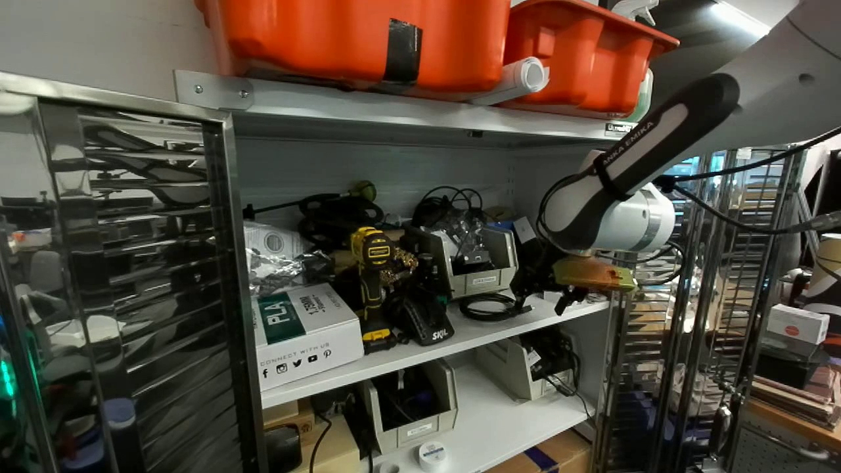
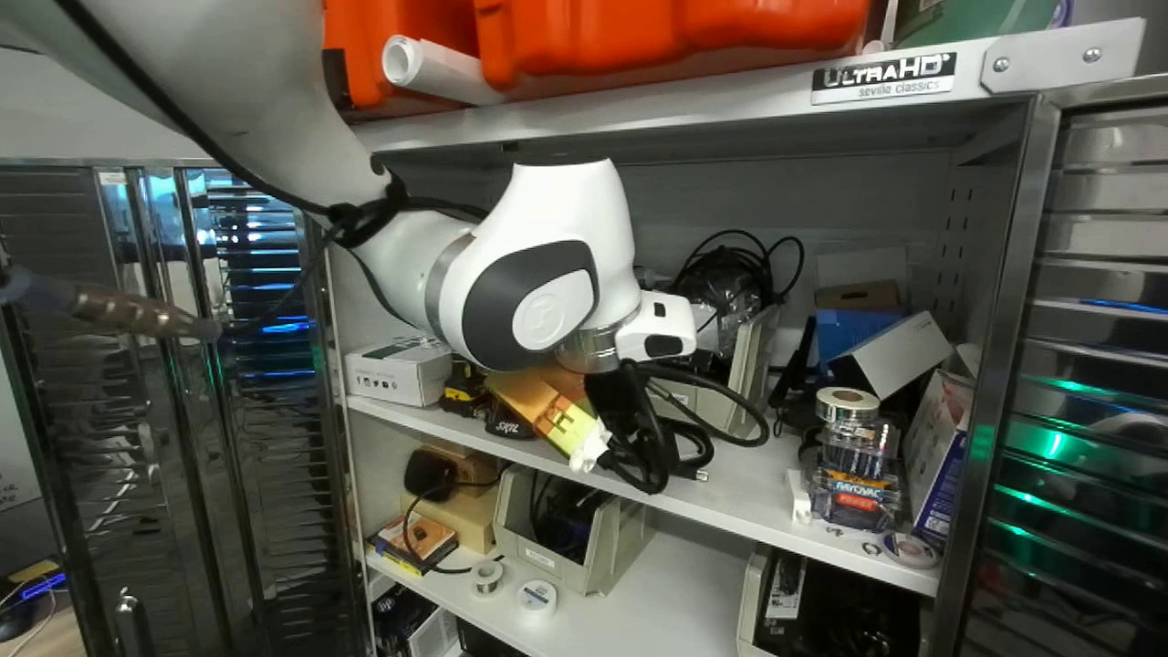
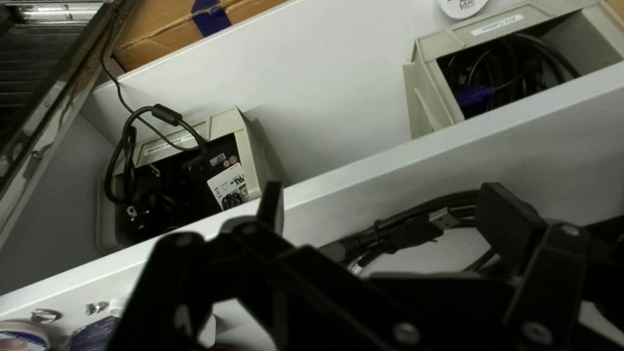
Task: Put the black cable on the top shelf into the tray behind it
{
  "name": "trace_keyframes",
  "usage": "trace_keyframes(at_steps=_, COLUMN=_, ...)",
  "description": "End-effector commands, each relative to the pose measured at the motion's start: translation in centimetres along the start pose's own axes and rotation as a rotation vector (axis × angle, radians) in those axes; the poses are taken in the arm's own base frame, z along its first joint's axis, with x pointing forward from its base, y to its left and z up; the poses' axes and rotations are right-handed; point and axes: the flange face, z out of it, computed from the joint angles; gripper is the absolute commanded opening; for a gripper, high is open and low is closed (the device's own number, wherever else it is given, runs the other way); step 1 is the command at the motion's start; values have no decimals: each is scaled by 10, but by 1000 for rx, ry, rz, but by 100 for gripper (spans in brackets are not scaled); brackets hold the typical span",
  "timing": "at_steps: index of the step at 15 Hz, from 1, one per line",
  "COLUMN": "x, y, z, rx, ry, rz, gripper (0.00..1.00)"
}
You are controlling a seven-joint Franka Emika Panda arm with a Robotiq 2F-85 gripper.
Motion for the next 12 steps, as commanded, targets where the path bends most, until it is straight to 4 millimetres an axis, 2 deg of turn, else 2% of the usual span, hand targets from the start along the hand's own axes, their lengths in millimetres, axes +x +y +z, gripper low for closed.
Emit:
trace_keyframes(at_steps=1, x=29, y=-1, z=13, rx=-8, ry=91, rz=77, gripper=100)
trace_keyframes(at_steps=7, x=49, y=3, z=24, rx=-32, ry=140, rz=163, gripper=100)
trace_keyframes(at_steps=12, x=69, y=-14, z=29, rx=-66, ry=136, rz=181, gripper=100)
